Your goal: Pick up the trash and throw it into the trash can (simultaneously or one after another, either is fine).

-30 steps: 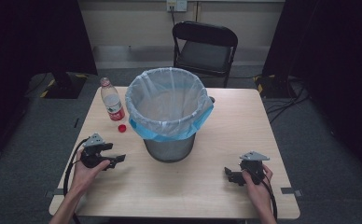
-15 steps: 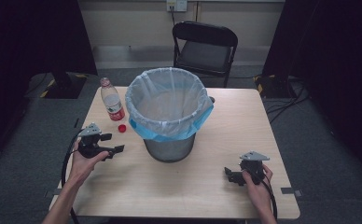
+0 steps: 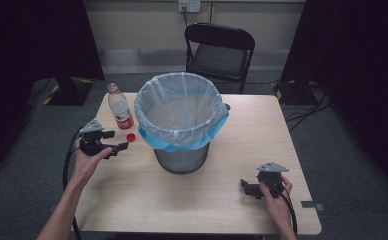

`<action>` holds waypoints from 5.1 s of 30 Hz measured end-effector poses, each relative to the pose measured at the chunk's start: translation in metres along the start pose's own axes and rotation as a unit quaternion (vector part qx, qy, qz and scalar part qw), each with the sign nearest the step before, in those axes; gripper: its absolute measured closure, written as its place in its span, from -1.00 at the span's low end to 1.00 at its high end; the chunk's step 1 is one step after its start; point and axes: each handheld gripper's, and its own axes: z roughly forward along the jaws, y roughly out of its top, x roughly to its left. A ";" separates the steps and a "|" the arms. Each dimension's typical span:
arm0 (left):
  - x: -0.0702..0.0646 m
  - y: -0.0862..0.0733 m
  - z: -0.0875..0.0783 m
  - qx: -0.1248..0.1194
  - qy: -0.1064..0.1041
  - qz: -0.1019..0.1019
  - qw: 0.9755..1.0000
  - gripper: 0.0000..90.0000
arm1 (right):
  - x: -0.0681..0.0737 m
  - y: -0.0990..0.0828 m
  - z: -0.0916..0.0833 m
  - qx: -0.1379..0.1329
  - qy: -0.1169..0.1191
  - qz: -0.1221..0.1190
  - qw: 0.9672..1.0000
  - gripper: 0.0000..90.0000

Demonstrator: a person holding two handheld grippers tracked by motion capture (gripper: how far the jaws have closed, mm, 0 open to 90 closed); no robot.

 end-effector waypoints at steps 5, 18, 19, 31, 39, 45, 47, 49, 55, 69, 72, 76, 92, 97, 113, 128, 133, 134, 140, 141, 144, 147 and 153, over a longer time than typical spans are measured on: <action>0.011 0.006 -0.001 -0.006 0.005 -0.012 1.000 -0.63 | 0.000 0.000 0.000 0.000 0.000 0.000 1.000 -0.80; 0.042 0.039 -0.003 -0.019 0.020 -0.019 0.999 -0.60 | 0.000 0.000 0.000 0.001 0.001 0.001 1.000 -0.80; 0.044 0.042 -0.003 -0.017 0.020 -0.017 1.000 -0.60 | 0.000 0.000 0.000 0.001 0.001 0.001 1.000 -0.80; 0.070 0.044 0.030 -0.028 0.044 -0.042 0.998 -0.64 | 0.000 0.000 0.000 0.001 0.001 0.001 1.000 -0.80; 0.079 0.032 0.060 -0.012 0.048 -0.045 0.998 -0.64 | 0.000 0.000 0.000 0.001 0.003 0.000 1.000 -0.80; 0.080 0.029 0.068 -0.013 0.057 -0.045 0.997 -0.65 | 0.000 0.000 0.000 0.001 0.003 0.000 1.000 -0.80; 0.078 0.030 0.069 -0.018 0.056 -0.039 0.998 -0.63 | 0.000 0.000 0.000 0.001 0.003 0.000 1.000 -0.80; 0.078 0.031 0.070 -0.027 0.061 -0.040 0.997 -0.63 | -0.001 0.000 0.000 0.002 0.004 -0.001 1.000 -0.80; 0.080 0.027 0.077 -0.025 0.055 -0.044 0.997 -0.51 | 0.000 0.000 0.000 0.002 0.004 -0.001 1.000 -0.80; 0.078 0.030 0.071 -0.030 0.066 -0.049 0.996 -0.35 | -0.001 0.000 0.000 0.002 0.004 -0.001 1.000 -0.80; 0.078 0.032 0.068 -0.041 0.063 -0.057 0.996 -0.35 | 0.000 0.000 0.000 0.002 0.004 -0.001 1.000 -0.80; 0.073 0.037 0.061 -0.053 0.053 -0.057 0.996 -0.35 | -0.001 0.000 0.000 0.002 0.004 -0.001 1.000 -0.80; 0.055 0.054 0.027 -0.100 0.006 -0.053 0.994 -0.35 | -0.001 0.000 0.000 0.002 0.003 -0.001 1.000 -0.80; 0.047 0.059 0.017 -0.106 0.003 -0.047 0.993 -0.35 | -0.001 0.000 0.000 0.002 0.003 -0.001 1.000 -0.80; 0.016 0.068 -0.028 -0.153 -0.004 -0.023 0.988 -0.35 | -0.001 0.000 0.000 0.002 0.003 -0.001 1.000 -0.80; -0.002 0.082 -0.057 -0.185 -0.006 -0.007 0.983 -0.35 | -0.001 0.000 0.000 0.002 0.003 -0.001 1.000 -0.80; -0.004 0.098 -0.067 -0.212 -0.011 -0.012 0.977 -0.35 | 0.000 0.000 0.000 0.002 0.003 -0.001 1.000 -0.80; -0.005 0.101 -0.067 -0.214 -0.015 -0.014 0.977 -0.35 | 0.000 0.000 0.000 0.002 0.003 -0.001 1.000 -0.80; -0.007 0.115 -0.072 -0.228 -0.023 -0.009 0.973 -0.35 | 0.000 0.000 0.000 0.002 0.003 -0.001 1.000 -0.80; -0.008 0.119 -0.074 -0.232 -0.022 -0.010 0.972 -0.35 | 0.000 0.000 0.000 0.002 0.003 -0.001 1.000 -0.80; -0.013 0.132 -0.081 -0.238 -0.026 0.000 0.971 -0.35 | 0.000 0.000 0.000 0.002 0.003 -0.001 1.000 -0.80; -0.017 0.138 -0.085 -0.247 -0.030 0.002 0.969 -0.34 | 0.000 0.000 0.000 0.002 0.003 -0.001 1.000 -0.80; -0.023 0.151 -0.093 -0.262 -0.044 0.003 0.964 -0.34 | 0.000 0.000 0.000 0.002 0.003 -0.001 1.000 -0.80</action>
